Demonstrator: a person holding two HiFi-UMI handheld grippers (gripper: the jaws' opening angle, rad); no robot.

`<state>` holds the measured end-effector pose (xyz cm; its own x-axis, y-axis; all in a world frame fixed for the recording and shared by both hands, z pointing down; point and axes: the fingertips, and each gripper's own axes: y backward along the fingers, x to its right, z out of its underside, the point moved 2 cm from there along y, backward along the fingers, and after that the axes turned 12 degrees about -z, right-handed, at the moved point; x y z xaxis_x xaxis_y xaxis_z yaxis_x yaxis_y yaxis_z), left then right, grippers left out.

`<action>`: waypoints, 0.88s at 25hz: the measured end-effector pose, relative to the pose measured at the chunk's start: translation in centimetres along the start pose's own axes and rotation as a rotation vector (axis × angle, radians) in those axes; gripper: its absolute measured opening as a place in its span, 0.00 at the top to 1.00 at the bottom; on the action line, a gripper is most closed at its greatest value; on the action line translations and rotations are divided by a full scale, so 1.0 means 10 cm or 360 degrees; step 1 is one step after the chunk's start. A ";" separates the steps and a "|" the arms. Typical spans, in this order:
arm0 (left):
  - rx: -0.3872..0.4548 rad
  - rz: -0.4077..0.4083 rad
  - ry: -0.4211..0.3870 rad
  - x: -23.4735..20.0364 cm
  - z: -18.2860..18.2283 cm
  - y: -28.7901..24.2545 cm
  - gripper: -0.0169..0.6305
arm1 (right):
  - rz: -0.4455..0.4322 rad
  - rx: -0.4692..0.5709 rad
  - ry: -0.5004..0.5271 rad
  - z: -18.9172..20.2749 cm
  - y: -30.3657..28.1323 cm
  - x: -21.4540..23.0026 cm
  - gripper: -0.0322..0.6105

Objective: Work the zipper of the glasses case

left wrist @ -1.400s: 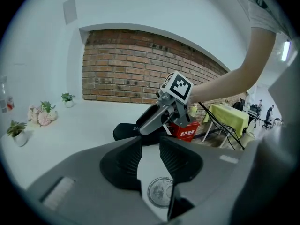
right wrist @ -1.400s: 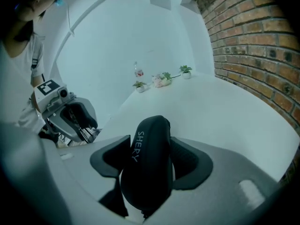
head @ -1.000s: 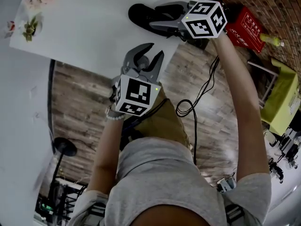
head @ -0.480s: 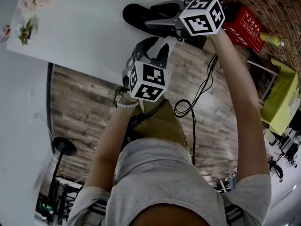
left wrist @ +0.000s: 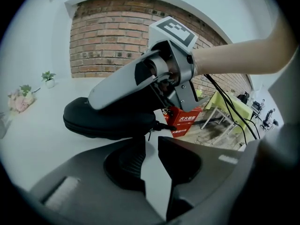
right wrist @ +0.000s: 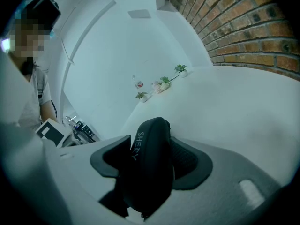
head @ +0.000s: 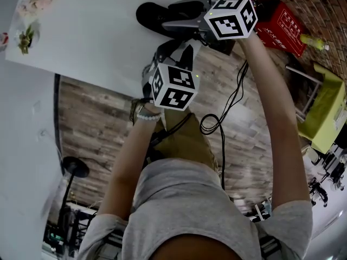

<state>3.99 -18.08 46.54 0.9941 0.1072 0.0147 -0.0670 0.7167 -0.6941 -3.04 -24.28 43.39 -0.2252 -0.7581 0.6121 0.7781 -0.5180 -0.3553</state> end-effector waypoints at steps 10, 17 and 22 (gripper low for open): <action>-0.0032 -0.0076 -0.0116 -0.03 0.03 -0.02 0.94 | 0.0044 -0.0014 0.0079 0.01 -0.02 -0.02 0.54; -0.0045 -0.0021 -0.0073 -0.07 0.08 0.05 0.94 | 0.0114 -0.0037 0.0193 0.04 -0.04 -0.07 0.54; -0.0030 -0.0037 -0.0055 -0.11 0.10 0.09 0.94 | 0.0146 -0.0048 0.0221 0.06 -0.05 -0.08 0.54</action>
<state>2.72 -16.88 46.64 0.9919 0.1144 0.0556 -0.0418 0.7061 -0.7069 -2.90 -23.16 43.49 -0.2345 -0.8491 0.4733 0.7816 -0.4542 -0.4275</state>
